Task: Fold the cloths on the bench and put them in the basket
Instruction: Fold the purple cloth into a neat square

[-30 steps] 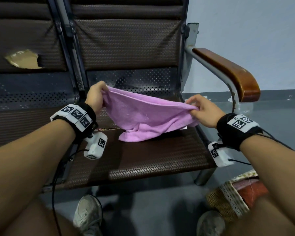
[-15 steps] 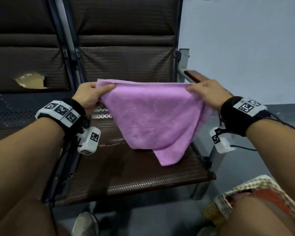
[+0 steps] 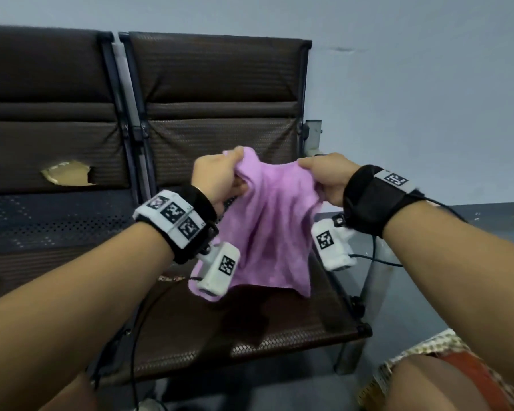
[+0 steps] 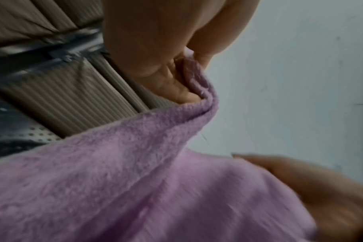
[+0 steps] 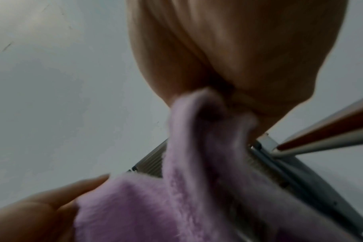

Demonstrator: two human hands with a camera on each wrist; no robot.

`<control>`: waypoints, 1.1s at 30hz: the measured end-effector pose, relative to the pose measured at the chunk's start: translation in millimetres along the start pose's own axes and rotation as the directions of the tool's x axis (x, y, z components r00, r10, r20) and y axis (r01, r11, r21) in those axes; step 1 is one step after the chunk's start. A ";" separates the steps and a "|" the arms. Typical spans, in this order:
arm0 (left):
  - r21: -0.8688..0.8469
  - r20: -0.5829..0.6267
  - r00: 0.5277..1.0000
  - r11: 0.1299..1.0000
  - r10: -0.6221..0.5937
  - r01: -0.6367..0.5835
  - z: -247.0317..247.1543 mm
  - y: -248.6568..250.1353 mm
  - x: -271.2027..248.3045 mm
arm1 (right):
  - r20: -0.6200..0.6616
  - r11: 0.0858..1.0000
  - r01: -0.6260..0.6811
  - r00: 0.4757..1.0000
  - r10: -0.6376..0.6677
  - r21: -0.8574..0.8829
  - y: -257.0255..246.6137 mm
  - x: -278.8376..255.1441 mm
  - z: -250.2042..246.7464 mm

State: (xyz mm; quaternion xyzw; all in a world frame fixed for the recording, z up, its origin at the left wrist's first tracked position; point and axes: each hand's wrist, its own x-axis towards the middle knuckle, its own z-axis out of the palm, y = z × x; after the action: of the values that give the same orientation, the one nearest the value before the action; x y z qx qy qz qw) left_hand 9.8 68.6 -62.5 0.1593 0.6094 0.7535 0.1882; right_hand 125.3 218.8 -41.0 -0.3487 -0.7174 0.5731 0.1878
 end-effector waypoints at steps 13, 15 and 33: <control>0.281 0.036 0.992 0.951 0.122 -0.127 2.3 -18.7 -22.4 | 0.319 0.996 0.078 0.946 -0.064 -0.031 7.3 -21.4 11.9; 0.230 0.130 0.991 0.973 -0.030 -0.001 -1.7 -19.4 -14.5 | 0.411 0.996 0.078 0.908 -0.086 0.035 7.8 -21.6 8.4; 0.254 0.073 0.956 0.922 0.283 -0.292 -4.9 -2.4 57.2 | -0.055 0.801 0.440 0.863 -0.502 -0.406 16.8 41.2 -29.2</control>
State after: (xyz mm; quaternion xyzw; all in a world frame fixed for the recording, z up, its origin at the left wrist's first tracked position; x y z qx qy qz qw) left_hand -42.5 92.1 -65.2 0.2835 0.6704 0.6827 0.0635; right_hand 121.3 270.2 -54.5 -0.2330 -0.8611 0.3286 0.3102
